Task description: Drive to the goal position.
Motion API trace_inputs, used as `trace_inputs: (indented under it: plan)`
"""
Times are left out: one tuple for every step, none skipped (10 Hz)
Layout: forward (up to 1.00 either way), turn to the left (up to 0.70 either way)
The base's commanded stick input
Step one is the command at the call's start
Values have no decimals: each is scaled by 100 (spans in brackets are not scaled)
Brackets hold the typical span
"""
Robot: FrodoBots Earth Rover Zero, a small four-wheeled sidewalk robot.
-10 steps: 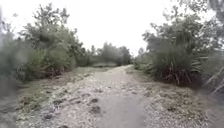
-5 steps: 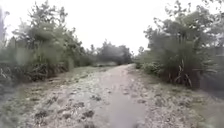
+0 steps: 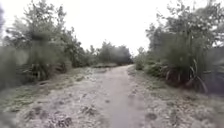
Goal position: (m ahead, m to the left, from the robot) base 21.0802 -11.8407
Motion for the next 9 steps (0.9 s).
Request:
trace_inputs:
  plan:
    - [70, 0]
    - [70, 0]
    - [70, 0]
    - [70, 20]
    - [70, 23]
    - [70, 5]
    - [70, 0]
    - [70, 0]
    - [70, 0]
